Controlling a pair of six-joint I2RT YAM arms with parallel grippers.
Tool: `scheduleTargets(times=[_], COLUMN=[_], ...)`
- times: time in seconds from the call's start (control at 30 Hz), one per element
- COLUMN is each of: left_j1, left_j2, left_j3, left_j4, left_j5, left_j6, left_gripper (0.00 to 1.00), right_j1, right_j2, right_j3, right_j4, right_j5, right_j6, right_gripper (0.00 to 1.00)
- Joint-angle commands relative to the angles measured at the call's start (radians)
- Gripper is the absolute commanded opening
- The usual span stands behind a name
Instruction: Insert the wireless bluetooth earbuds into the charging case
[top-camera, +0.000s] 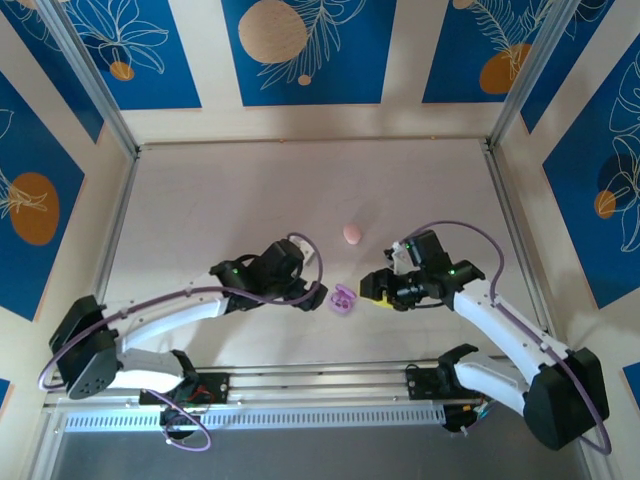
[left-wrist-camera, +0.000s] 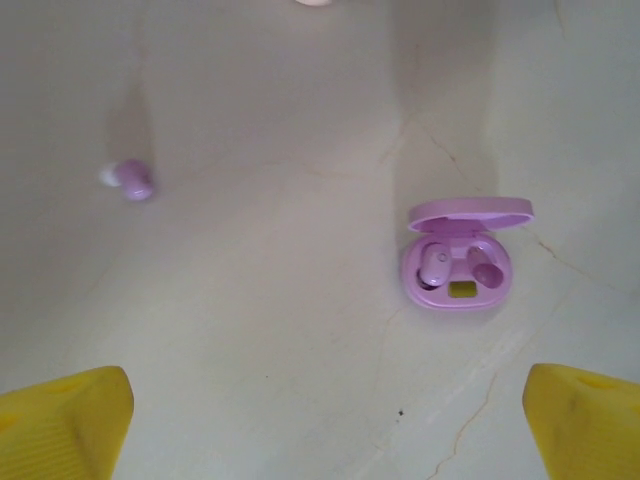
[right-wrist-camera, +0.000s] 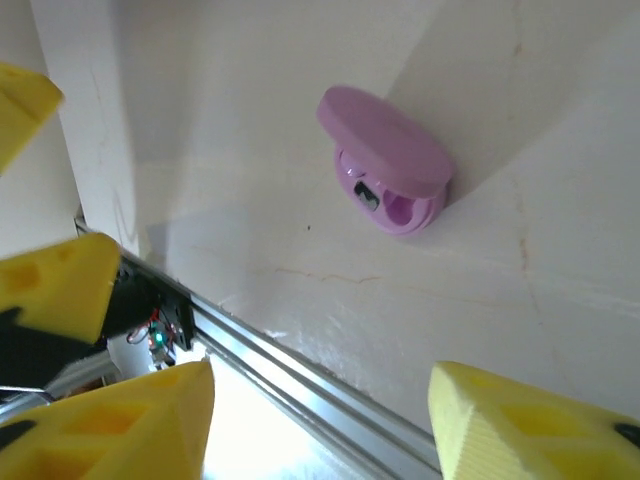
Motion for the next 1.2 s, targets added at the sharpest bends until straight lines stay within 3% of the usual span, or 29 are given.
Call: scheduleTargets(times=[0.0,0.27,0.8,0.9,1.07,1.17], left_j1=[0.035,0.177,0.435,0.49,0.514,0.514], left_j2=[-0.068,-0.175,-0.051,0.009,0.122,0.198], left_j3=[-0.045,-0.108,-0.121,-0.124,-0.101,-0.074], left_j4=[-0.065,-0.06,0.099,0.169,0.27,0.289], left_j5=[-0.068,-0.001,0.267,0.357,0.43,0.429], left_j6=[-0.092,-0.165,-0.226,-0.261,-0.313,-0.321], left_gripper=[1.0,1.0,0.97,0.8,0.3,0.09], right_j1=[0.052,0.086,0.046,0.04,0.032,0.027], right_j2=[0.048,0.17,0.581,0.643,0.696,0.691], right_j3=[0.061,0.236,0.608,0.64,0.683,0.683], right_j4=[0.022,-0.03,-0.063,-0.042,-0.039,-0.042], right_j5=[0.011,0.047,0.038,0.021,0.016,0.035], right_j6=[0.001,-0.072,-0.209,-0.213,-0.219,-0.213], right_gripper=[0.66,0.76,0.73,0.7,0.62,0.6])
